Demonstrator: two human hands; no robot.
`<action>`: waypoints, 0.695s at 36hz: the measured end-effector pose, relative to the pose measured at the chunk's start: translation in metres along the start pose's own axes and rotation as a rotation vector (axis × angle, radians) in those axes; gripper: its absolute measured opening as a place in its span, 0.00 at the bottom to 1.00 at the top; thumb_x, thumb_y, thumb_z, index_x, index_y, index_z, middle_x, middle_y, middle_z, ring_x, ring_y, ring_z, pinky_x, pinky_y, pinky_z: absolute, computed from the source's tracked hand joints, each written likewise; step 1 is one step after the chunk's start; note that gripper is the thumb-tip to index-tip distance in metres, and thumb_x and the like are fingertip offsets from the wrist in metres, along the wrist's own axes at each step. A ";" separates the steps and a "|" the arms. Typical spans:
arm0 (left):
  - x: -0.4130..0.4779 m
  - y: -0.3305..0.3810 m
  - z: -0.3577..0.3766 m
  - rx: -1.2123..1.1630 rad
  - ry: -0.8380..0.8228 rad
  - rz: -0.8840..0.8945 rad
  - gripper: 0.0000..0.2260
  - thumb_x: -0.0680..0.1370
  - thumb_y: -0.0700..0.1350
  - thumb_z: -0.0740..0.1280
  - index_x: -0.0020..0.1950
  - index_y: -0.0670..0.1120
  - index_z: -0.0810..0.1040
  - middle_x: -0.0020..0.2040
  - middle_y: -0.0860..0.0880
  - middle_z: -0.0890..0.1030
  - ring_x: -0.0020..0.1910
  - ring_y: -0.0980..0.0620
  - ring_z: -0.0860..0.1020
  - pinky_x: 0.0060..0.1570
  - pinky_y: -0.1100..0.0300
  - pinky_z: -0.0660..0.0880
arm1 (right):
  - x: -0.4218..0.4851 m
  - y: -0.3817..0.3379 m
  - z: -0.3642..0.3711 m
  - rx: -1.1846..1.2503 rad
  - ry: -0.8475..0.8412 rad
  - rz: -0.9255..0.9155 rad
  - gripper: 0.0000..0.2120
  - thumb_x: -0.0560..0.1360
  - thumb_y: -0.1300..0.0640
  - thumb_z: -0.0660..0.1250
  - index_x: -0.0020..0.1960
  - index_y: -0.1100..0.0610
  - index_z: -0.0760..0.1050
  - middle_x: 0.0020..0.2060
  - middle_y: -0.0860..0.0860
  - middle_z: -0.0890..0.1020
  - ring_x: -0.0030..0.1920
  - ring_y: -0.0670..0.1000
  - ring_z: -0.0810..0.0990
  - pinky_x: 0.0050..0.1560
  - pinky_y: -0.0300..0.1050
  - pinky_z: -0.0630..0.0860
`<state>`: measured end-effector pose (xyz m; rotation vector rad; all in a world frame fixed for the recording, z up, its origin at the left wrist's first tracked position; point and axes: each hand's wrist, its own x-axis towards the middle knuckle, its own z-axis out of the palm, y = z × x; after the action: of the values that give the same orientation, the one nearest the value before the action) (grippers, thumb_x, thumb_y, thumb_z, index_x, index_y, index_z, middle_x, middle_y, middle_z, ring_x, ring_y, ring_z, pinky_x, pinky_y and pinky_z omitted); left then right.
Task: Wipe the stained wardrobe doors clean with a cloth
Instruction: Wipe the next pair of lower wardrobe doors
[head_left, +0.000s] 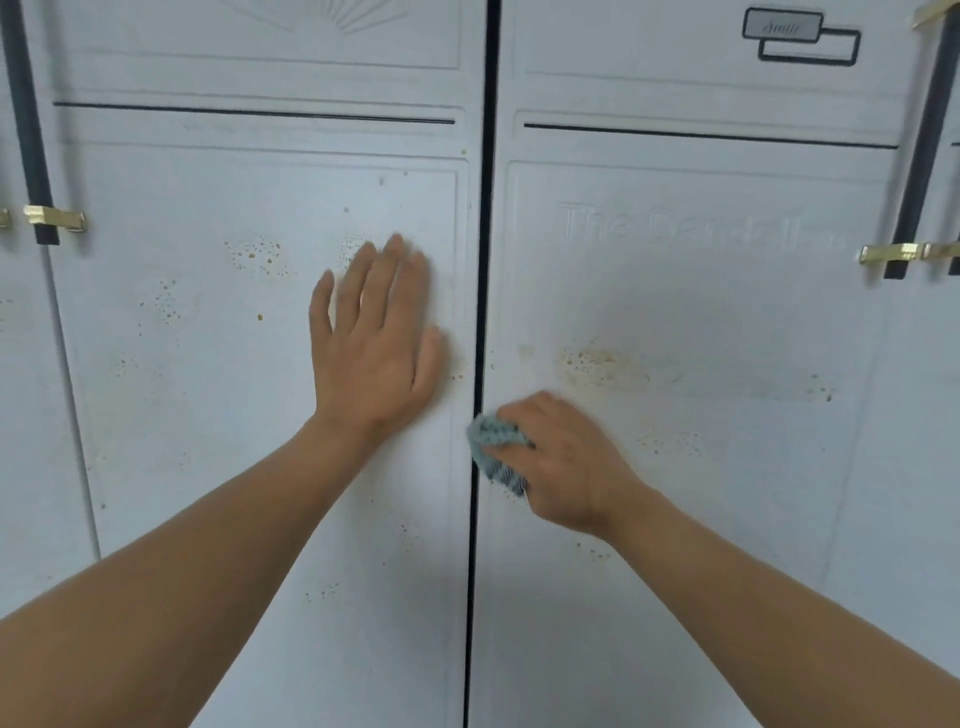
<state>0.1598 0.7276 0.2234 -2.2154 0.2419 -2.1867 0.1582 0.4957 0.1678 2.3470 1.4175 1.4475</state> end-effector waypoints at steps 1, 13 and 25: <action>-0.010 -0.001 0.002 0.015 -0.004 0.005 0.29 0.83 0.54 0.55 0.82 0.44 0.64 0.82 0.44 0.65 0.81 0.42 0.62 0.79 0.39 0.56 | -0.006 -0.001 0.001 0.002 -0.030 -0.025 0.13 0.74 0.63 0.67 0.57 0.60 0.83 0.54 0.56 0.81 0.51 0.57 0.76 0.49 0.54 0.76; -0.027 0.006 0.025 0.055 -0.015 0.001 0.31 0.84 0.56 0.52 0.84 0.42 0.61 0.84 0.44 0.61 0.84 0.44 0.56 0.79 0.36 0.57 | 0.047 0.033 -0.041 -0.118 0.386 0.354 0.19 0.73 0.65 0.62 0.61 0.61 0.81 0.56 0.60 0.79 0.53 0.59 0.71 0.48 0.53 0.78; -0.030 0.007 0.024 0.045 -0.055 -0.008 0.31 0.84 0.57 0.51 0.84 0.42 0.59 0.84 0.43 0.59 0.84 0.43 0.55 0.81 0.39 0.52 | 0.022 0.009 -0.011 -0.110 0.316 0.221 0.17 0.73 0.64 0.64 0.61 0.61 0.81 0.55 0.59 0.81 0.52 0.57 0.73 0.50 0.49 0.76</action>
<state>0.1830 0.7220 0.1922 -2.2520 0.1811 -2.1096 0.1591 0.5016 0.1928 2.3464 1.1202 1.9733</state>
